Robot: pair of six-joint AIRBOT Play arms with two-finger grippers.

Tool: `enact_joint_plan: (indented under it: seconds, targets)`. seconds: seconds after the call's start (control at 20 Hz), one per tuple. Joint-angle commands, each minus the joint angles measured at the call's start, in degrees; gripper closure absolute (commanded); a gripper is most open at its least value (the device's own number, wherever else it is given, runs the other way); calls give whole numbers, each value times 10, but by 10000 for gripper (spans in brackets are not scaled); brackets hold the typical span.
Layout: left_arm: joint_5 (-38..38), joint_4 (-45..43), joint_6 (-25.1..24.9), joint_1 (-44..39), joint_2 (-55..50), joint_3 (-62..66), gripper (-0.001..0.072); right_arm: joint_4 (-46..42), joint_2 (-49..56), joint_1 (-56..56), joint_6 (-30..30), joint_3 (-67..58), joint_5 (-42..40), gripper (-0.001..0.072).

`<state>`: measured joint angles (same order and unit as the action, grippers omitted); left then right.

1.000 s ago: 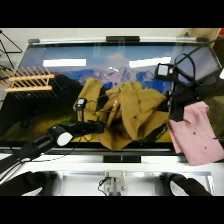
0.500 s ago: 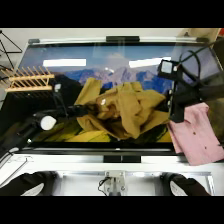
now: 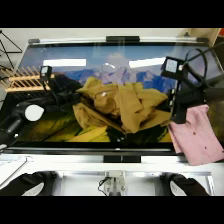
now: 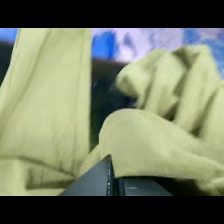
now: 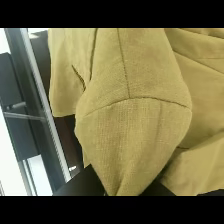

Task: Fold the shirts.

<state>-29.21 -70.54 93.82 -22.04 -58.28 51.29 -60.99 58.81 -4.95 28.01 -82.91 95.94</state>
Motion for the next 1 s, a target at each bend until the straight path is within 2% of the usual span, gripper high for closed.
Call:
enact_joint_plan:
  seconds: [0.0,0.3,0.4,0.55,0.7,0.85,0.95]
  targets:
    - [-35,0,-34,-18,34,39,669,-3,-1,0,14,0,-6,653]
    - [-83,1,-47,-28,101,49,670,2,-1,0,14,0,-12,653]
    - [-78,1,-47,-45,114,64,670,16,-1,-1,34,0,-21,654]
    - [-30,0,-47,-89,116,132,670,17,-1,-10,101,0,-42,654]
    - [5,0,-47,-125,114,205,671,15,-1,-79,170,-1,-79,654]
    - [0,-3,-48,-158,114,251,671,-5,-1,-141,273,-1,-180,654]
    - [-29,-26,-60,-172,114,266,671,-4,-3,-153,313,-1,-234,655]
